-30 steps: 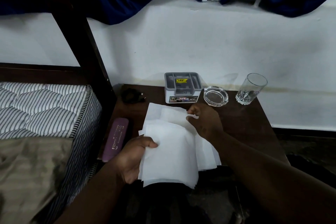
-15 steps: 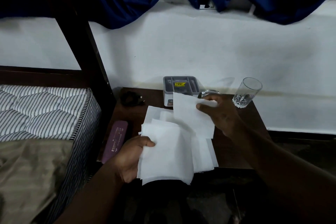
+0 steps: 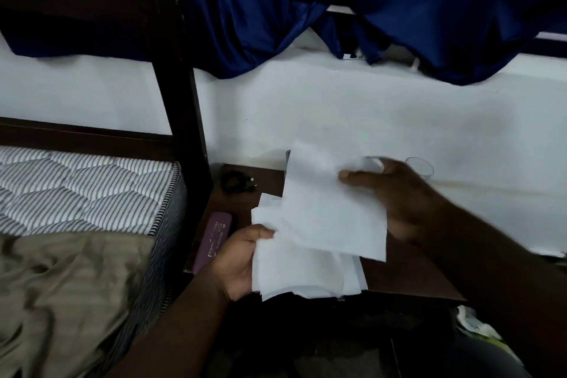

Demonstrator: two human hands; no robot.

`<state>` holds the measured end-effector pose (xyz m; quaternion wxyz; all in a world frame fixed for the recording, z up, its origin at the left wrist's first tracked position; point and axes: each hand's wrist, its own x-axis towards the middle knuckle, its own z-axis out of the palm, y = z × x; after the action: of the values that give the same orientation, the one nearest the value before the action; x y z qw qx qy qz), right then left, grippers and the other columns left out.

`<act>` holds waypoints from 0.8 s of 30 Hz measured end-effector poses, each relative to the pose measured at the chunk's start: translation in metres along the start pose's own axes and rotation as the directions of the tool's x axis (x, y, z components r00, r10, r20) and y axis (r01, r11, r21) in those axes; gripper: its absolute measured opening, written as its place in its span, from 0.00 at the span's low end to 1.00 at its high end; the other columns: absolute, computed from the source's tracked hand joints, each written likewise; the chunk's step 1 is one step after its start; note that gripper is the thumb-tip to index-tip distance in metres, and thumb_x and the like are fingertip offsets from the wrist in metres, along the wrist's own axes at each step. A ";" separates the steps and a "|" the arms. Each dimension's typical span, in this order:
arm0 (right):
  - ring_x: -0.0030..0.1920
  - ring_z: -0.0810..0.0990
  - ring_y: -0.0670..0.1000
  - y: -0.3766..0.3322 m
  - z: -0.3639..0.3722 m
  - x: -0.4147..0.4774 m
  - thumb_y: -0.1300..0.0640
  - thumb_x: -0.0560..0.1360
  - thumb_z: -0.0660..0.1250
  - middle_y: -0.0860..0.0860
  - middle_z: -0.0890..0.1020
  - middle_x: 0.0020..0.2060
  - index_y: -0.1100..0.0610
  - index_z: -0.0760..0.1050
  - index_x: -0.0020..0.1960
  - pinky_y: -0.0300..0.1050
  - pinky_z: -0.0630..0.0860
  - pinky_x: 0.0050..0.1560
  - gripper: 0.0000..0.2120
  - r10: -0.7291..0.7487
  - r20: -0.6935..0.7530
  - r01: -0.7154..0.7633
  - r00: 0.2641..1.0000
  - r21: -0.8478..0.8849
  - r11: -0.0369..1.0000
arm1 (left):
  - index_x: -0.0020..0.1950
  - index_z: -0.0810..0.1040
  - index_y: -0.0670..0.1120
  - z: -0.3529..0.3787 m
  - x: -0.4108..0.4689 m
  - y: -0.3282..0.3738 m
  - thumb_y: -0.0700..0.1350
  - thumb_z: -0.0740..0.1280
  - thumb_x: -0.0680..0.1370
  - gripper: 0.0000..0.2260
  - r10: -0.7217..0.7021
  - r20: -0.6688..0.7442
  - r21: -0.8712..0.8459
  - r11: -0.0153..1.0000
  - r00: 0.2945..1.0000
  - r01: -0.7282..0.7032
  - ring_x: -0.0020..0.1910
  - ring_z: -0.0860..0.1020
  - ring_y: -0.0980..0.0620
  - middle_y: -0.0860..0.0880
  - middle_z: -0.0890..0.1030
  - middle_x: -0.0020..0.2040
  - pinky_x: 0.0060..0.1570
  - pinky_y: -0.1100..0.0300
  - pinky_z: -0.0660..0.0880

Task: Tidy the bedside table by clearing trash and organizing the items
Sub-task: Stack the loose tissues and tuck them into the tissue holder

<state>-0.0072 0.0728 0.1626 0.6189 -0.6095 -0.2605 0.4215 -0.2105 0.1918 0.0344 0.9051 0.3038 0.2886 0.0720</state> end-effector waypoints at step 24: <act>0.39 0.83 0.52 0.118 -0.009 0.073 0.56 0.72 0.72 0.48 0.83 0.33 0.54 0.81 0.37 0.46 0.77 0.43 0.05 -0.148 -0.282 -0.111 0.948 -0.729 0.676 | 0.61 0.80 0.32 -0.014 0.004 -0.009 0.27 0.62 0.73 0.18 -0.018 -0.196 0.191 0.980 0.980 0.056 0.40 0.84 0.38 0.35 0.85 0.47 0.37 0.52 0.81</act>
<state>0.0135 0.1173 0.0331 0.3587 -0.8635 -0.3109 0.1705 -0.2155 0.1929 0.0179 0.8397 0.3774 0.3865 0.0556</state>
